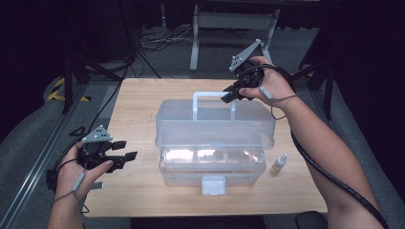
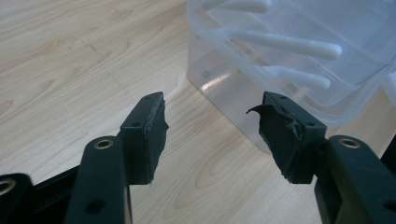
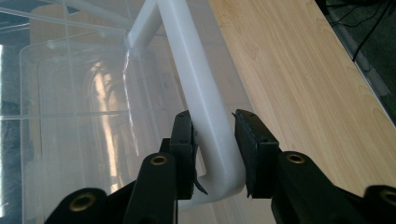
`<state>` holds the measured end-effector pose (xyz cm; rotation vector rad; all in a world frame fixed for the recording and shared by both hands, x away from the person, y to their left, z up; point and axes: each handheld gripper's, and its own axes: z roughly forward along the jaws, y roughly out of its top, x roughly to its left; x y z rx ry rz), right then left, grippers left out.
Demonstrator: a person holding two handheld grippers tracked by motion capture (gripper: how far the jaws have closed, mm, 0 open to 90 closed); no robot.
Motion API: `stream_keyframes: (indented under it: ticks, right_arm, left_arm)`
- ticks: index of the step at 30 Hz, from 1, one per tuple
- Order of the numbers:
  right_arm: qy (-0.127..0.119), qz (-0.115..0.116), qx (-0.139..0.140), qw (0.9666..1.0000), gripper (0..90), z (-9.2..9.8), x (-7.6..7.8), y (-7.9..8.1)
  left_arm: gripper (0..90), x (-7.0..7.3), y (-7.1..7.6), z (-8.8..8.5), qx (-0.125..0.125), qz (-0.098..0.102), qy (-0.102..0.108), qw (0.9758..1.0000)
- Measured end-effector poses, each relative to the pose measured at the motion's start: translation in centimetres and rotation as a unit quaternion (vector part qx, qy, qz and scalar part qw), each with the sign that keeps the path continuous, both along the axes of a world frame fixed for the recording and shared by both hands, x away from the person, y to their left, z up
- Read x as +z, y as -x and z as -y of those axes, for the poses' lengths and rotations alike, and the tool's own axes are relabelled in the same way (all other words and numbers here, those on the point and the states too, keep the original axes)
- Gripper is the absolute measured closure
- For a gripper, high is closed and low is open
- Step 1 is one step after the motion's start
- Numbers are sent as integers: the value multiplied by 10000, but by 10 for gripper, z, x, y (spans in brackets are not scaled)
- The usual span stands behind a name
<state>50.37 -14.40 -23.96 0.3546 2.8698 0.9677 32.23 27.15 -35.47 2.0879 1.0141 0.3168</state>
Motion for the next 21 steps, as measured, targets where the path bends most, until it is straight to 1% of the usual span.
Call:
stream_keyframes:
  ticks: [4, 6, 7, 8, 9, 10, 11, 12, 13, 14, 15, 16, 17, 19, 20, 21]
  right_arm:
    - [-11, -33, -35, 10000, 697, 0, 0, -4]
    - [-4, -47, -39, 10000, 697, 0, 1, -5]
    - [-9, -64, -46, 10000, 697, 0, 1, -6]
    - [-9, -64, -46, 10000, 697, 0, 1, -6]
    - [-11, -86, -53, 9999, 697, 0, 1, -7]
    - [-11, -86, -53, 9999, 697, 0, 1, -7]
    - [-8, -98, -56, 9999, 696, 0, 1, -8]
    - [-15, -110, -66, 9999, 696, 0, 1, -9]
    - [-10, -121, -70, 9999, 696, 0, 1, -9]
    - [-2, -128, -81, 9999, 695, 0, 1, -10]
    - [-2, -141, -91, 9999, 695, 0, 1, -11]
    - [-2, -141, -91, 9999, 695, 0, 1, -11]
    - [-8, -151, -92, 9998, 695, 0, 1, -11]
    - [-18, -168, -118, 9998, 694, 0, 1, -12]
    - [-35, -193, -130, 9997, 694, 0, 0, -13]
    - [-35, -193, -130, 9997, 694, 0, 0, -13]
  left_arm:
    - [445, 2, 2, 4, -105, 31, 109, 9999]
    - [480, 4, 3, 6, -217, 93, 155, 9996]
    - [511, 4, 3, 7, -252, 170, 180, 9994]
    - [554, 4, 3, 7, -252, 170, 180, 9994]
    - [609, 5, 4, 8, -325, 238, 167, 9990]
    - [609, 5, 4, 10, -369, 303, 101, 9988]
    - [654, 6, 5, 11, -436, 390, -6, 9983]
    - [724, 7, 5, 12, -514, 411, -26, 9978]
    - [768, 7, 5, 14, -574, 425, 65, 9974]
    - [843, 7, 6, 15, -605, 413, 126, 9972]
    - [878, 8, 6, 17, -637, 438, 180, 9968]
    - [878, 9, 6, 18, -660, 432, 187, 9967]
    - [896, 9, 6, 20, -672, 456, 236, 9964]
    - [899, 10, 6, 24, -742, 474, 362, 9955]
    - [899, 10, 7, 29, -803, 486, 447, 9946]
    - [900, 10, 7, 29, -803, 486, 447, 9946]
